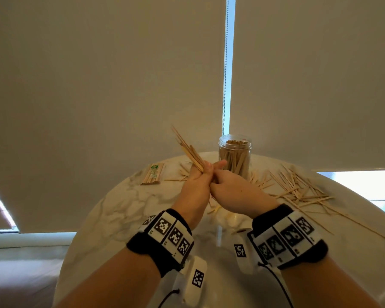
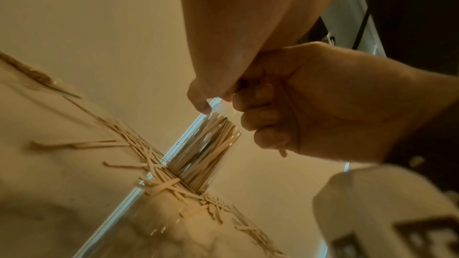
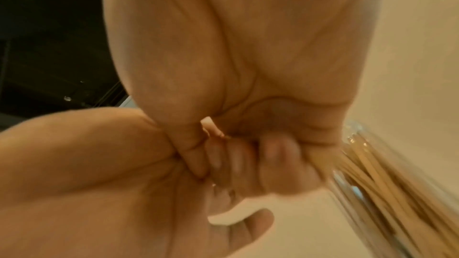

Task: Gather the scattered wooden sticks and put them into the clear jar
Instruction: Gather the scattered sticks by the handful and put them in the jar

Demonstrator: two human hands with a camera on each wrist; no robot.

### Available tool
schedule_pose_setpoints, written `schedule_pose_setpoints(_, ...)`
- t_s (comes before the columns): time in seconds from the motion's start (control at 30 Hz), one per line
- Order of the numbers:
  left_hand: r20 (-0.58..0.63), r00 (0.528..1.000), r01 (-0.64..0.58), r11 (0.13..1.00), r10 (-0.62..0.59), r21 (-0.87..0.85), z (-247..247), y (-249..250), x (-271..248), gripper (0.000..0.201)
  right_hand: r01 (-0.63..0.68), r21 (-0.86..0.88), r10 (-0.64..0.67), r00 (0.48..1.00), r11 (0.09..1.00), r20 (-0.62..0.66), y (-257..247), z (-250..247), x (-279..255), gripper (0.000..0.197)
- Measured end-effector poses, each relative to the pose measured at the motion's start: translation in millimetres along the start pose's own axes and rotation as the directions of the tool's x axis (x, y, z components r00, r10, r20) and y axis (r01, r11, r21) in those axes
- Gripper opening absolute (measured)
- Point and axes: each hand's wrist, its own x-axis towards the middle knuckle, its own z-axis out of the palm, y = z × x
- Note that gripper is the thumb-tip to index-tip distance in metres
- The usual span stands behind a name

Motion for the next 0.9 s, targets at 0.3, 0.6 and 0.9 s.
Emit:
schedule_pose_setpoints(0.3,-0.148,0.989,-0.038,0.95,-0.009,-0.31,-3.6,33.6,16.3,0.048,-0.045,-0.081,0.039,0.996,0.996,-0.081,22.2,-37.9,-10.7,0.034)
schedule_pose_setpoints(0.6,-0.166,0.986,-0.072,0.962,0.028,-0.264,0.8,51.5,27.6,0.034,-0.055,-0.174,0.056,0.998,0.983,0.001,29.0,-34.6,-4.7,0.032)
schedule_pose_setpoints(0.9,-0.273,0.962,0.002,0.998,-0.019,-0.06,-4.7,43.5,30.1,0.025,-0.097,-0.275,0.094,0.995,0.957,-0.027,37.8,-38.0,-5.8,0.03)
